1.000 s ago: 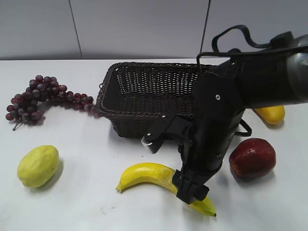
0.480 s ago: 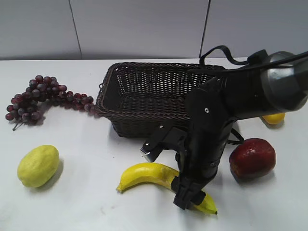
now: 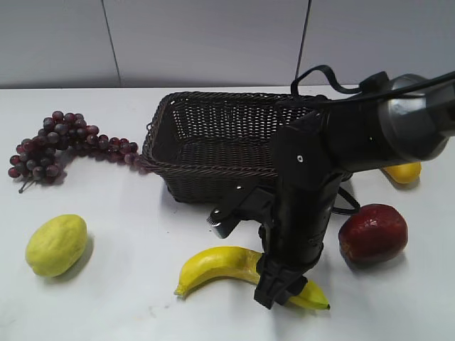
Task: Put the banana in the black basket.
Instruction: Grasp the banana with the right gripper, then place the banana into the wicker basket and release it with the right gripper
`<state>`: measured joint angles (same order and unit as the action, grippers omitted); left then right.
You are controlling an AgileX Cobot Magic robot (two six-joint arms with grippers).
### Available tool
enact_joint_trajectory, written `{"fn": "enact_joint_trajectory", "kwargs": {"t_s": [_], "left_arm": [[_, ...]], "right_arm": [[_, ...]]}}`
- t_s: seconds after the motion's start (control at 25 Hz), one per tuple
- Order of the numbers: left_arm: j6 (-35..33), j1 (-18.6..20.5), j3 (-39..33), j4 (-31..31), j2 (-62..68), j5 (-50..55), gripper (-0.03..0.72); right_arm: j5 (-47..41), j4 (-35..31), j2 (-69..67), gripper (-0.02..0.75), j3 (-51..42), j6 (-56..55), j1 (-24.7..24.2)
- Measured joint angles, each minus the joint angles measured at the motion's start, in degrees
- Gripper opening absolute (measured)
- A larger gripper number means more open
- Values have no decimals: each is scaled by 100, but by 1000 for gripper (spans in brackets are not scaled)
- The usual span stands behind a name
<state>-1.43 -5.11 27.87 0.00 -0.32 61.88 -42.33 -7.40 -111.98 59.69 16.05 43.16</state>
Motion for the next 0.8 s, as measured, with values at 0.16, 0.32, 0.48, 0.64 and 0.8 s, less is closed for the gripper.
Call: {"fn": "enact_joint_trajectory", "kwargs": {"t_s": [0.16,0.32,0.48,0.64,0.8], "left_arm": [[0,0,0,0,0,0,555],[0,0,0,0,0,0,555],[0,0,0,0,0,0,555],[0,0,0,0,0,0,555],[0,0,0,0,0,0,555]], "right_arm": [[-199,-7,354,311,142,-11,0],[-388,1,880,311,407,-20,0],[-455,294,1259,311,888,-20,0],[-474,843,1302,311,1510,-20,0],[-474,1631,1065,311,2160,-28,-129]]}}
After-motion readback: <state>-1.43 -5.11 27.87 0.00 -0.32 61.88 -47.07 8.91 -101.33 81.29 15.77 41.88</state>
